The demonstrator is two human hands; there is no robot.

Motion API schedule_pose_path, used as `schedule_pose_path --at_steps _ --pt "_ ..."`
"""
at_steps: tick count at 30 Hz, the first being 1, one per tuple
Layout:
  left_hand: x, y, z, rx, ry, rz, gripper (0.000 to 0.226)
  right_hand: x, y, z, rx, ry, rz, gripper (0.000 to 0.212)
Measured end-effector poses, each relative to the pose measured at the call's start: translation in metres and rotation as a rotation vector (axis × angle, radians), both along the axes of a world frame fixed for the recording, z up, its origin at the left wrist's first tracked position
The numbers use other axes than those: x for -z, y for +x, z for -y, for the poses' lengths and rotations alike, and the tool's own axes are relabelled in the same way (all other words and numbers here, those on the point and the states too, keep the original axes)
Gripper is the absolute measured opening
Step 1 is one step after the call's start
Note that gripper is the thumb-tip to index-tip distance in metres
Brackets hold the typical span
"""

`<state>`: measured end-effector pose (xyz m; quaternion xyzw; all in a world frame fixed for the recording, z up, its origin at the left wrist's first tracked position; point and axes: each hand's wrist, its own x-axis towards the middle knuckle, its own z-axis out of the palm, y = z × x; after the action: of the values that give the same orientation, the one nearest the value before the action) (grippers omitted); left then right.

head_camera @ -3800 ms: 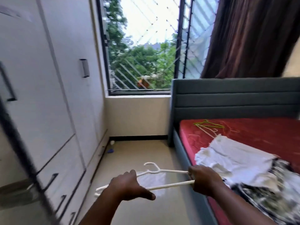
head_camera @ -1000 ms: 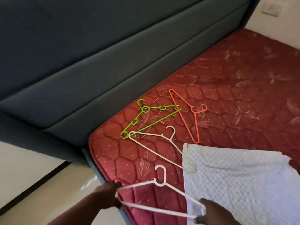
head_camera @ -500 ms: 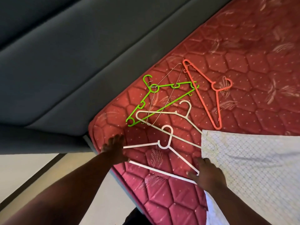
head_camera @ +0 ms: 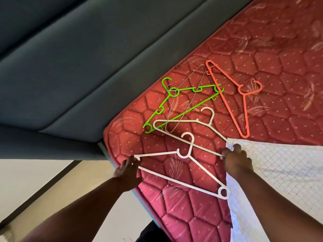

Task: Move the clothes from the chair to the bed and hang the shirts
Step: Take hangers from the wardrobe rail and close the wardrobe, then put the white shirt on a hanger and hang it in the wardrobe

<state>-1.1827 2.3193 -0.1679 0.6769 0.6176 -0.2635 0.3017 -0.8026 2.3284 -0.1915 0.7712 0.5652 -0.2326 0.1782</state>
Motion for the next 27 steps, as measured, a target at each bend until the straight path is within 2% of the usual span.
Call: schedule_pose_path --at_steps 5,10,12,15,18,20,22,25,27 --pt "-0.017 -0.004 0.010 -0.067 0.026 0.014 0.083 -0.044 0.012 0.007 -0.057 0.005 -0.006 0.032" --pt "-0.046 0.018 0.030 -0.088 0.076 0.018 0.082 -0.092 0.028 0.047 -0.049 0.037 -0.211 0.027" --pt "-0.058 0.032 0.045 -0.116 0.105 0.053 0.092 -0.107 0.037 0.076 -0.054 0.056 -0.318 0.031" --pt "-0.078 0.054 0.074 -0.148 0.150 0.142 0.121 -0.113 0.053 0.128 -0.092 0.059 -0.439 0.036" --pt "-0.098 0.078 0.114 -0.153 0.267 0.191 0.138 -0.131 0.062 0.180 -0.128 0.077 -0.456 0.036" --pt "-0.109 0.094 0.150 -0.175 0.355 0.261 0.142 -0.152 0.068 0.215 -0.161 0.090 -0.448 0.036" --pt "-0.112 0.102 0.179 -0.259 0.377 0.370 0.132 -0.165 0.075 0.236 -0.209 0.120 -0.425 0.032" --pt "-0.114 0.114 0.226 -0.448 0.377 0.523 0.091 -0.188 0.091 0.261 -0.275 0.156 -0.358 0.029" --pt "-0.110 0.113 0.254 -0.500 0.405 0.512 0.068 -0.197 0.101 0.275 -0.302 0.186 -0.334 0.028"
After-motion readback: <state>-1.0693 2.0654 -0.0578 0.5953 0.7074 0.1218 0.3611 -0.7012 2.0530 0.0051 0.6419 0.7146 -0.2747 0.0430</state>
